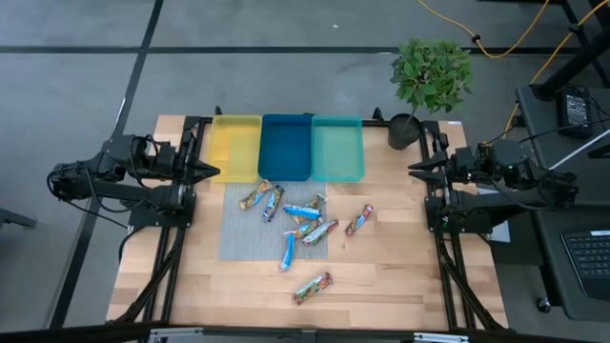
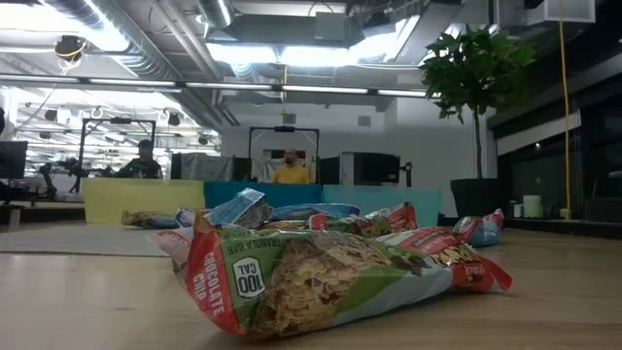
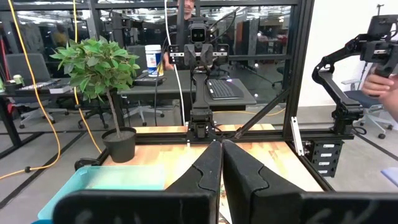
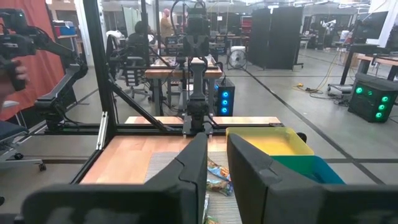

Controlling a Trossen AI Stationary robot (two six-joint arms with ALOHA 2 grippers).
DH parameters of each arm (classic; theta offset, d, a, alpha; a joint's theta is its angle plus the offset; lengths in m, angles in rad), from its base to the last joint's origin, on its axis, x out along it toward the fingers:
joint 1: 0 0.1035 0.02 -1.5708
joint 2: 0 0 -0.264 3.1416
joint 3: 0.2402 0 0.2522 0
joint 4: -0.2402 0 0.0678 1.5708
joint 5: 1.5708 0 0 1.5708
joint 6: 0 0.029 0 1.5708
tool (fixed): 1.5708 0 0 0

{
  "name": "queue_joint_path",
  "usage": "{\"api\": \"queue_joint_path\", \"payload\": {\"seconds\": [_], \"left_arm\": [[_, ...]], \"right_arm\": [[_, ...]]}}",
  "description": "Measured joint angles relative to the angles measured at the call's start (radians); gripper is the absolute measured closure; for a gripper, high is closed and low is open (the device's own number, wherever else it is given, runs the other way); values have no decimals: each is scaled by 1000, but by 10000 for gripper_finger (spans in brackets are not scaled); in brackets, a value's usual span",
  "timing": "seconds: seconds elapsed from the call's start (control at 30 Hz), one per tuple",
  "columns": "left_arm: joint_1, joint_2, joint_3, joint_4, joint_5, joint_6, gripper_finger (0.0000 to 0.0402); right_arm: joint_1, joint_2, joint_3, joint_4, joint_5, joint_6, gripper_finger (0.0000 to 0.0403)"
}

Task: Pick and place Granola Bars by type

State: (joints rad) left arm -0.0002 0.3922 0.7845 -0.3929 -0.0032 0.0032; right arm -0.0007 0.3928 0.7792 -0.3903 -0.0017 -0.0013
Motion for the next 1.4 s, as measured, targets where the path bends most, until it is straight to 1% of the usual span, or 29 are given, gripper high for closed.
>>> {"api": "queue_joint_path", "payload": {"seconds": [0.07,0.17,0.47,0.6,0.7,0.77,0.83,1.0,1.1,1.2,1.3,1.4], "left_arm": [[0,0,0,0,0,0,394],[0,0,0,15,0,1,394],[0,1,0,81,-31,9,398],[0,1,0,24,-36,45,398],[0,9,-10,-35,-76,89,398],[0,12,-38,-99,-91,87,397],[0,26,-73,-128,-91,81,396],[0,69,-185,-141,-77,58,393],[0,103,-235,-140,-76,54,394],[0,145,-273,-138,-85,75,395],[0,197,-285,-126,-92,79,394],[0,246,-285,-124,-92,74,391]], "right_arm": [[0,4,0,0,0,3,336],[0,5,0,-1,0,51,336],[0,7,0,15,0,49,336],[0,18,1,29,0,49,336],[0,51,1,6,0,50,336],[0,88,1,-15,8,55,336],[0,138,1,-33,32,72,336],[0,308,1,-35,104,18,336],[-1,409,1,14,134,-36,336],[-5,505,1,108,167,-52,336],[-5,590,1,188,161,-59,336],[-4,655,1,207,158,-60,336]]}}
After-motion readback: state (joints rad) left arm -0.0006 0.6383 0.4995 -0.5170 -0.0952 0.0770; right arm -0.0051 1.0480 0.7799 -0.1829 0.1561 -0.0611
